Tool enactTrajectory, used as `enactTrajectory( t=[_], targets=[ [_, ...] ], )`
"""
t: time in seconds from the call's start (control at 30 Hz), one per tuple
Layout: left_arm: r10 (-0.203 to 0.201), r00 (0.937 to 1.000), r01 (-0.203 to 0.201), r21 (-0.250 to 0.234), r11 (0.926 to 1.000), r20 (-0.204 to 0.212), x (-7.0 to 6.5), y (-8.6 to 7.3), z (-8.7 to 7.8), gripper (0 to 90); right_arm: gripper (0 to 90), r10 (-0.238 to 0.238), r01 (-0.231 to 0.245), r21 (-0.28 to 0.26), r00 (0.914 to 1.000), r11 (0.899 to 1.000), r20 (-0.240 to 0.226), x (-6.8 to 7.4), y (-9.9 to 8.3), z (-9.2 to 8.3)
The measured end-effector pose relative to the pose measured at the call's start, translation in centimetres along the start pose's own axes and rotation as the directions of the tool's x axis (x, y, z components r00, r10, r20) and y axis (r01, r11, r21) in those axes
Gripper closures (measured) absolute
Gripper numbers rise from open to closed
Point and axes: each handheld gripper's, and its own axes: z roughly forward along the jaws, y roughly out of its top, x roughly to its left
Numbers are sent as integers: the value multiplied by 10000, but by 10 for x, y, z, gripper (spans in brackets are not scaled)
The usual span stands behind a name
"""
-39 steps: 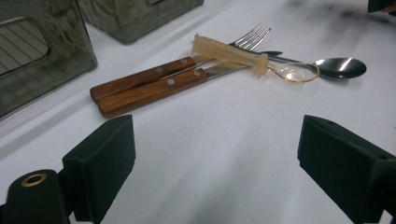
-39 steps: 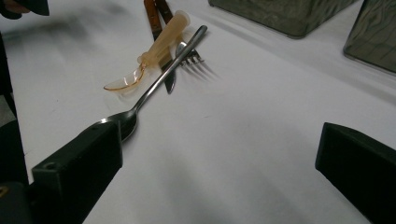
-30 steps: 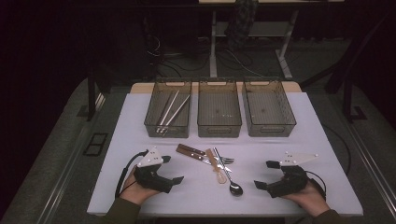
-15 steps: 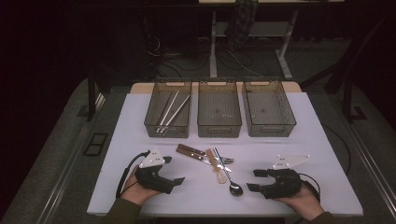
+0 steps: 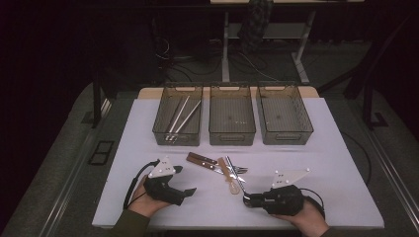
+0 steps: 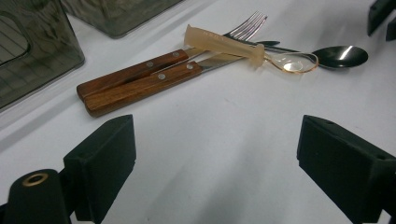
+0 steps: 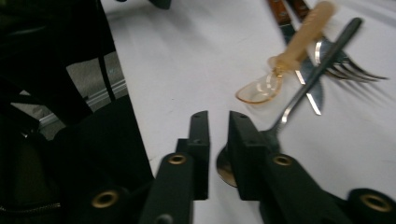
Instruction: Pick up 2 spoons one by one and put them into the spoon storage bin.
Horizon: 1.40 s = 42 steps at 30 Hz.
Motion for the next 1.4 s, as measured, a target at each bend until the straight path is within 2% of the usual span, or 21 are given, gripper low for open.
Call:
enactTrajectory(
  t=[0.1,0.23,0.47,0.73,1.4],
  targets=[
    [-1,10000,1,-4,10000,8,0,0,0,104,896,-134,137,233,9998,9996,-122,4,2,9],
    [21,10000,-21,2,10000,29,0,0,1,104,896,-330,333,630,9994,9975,-55,10,4,22],
    [22,10000,-22,-16,10000,51,0,0,0,104,896,-487,410,1488,9976,9880,483,11,3,38],
    [15,10000,-15,-24,10000,44,0,0,0,105,896,-378,266,1549,9968,9876,697,6,2,34],
    [26,10000,-26,-11,10000,66,-1,1,1,110,896,-233,-33,1705,9878,9854,1538,-12,-3,16]
  ],
)
